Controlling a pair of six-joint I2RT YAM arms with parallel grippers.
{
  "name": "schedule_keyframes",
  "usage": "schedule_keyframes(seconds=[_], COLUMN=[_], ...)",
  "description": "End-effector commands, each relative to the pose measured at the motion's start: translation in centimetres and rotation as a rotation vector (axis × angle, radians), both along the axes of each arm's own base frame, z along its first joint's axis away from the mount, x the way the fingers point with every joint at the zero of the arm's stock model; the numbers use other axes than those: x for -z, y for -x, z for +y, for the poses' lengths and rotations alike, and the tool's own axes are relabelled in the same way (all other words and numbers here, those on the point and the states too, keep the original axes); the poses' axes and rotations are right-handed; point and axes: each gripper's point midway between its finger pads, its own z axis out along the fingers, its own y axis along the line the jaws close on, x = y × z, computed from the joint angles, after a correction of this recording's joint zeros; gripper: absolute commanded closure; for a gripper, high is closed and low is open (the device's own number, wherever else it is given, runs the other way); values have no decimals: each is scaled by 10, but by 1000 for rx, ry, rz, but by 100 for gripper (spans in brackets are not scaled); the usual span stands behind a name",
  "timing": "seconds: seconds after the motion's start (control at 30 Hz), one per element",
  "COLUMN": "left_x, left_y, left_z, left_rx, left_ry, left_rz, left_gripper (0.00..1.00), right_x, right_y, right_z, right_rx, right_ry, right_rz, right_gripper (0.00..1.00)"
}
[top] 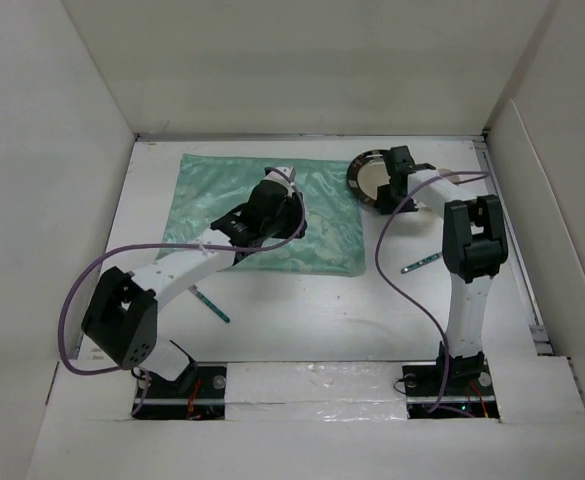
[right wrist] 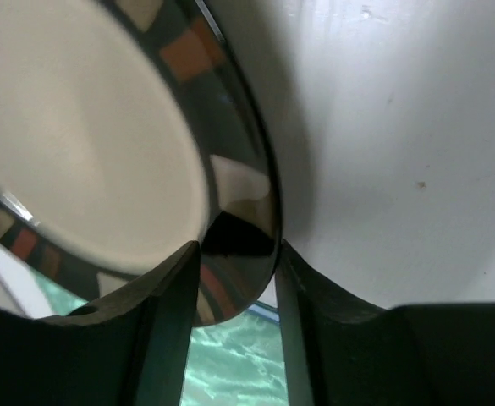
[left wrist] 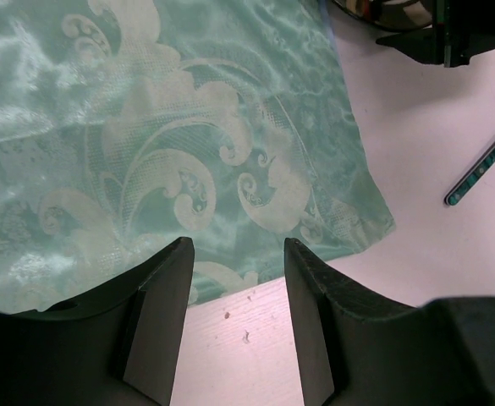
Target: Set the dinner table for one person
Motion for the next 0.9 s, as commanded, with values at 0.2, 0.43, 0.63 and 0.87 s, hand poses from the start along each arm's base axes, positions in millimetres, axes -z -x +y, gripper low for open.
schedule_keyframes(seconds=[0.2, 0.43, 0.63, 0.87], left_x=[-18, -19, -31, -81], left_y=[3, -2, -9, -25], left_z=[23, 25, 19, 28], left_rx=[-22, -45, -51, -93], left_ry=[-40, -69, -65, -21], left_rz=[-108, -97, -94, -143], left_gripper=[56, 58, 58, 58], right_x=[5, -52, -159, -255], right_y=[22, 2, -19, 3], right_z=[-14, -20, -37, -24], right_rx=[97, -18, -115, -353], right_ry=[88, 203, 328, 400], right_rz=[112, -162, -478, -777], right_gripper=[93, 100, 100, 100])
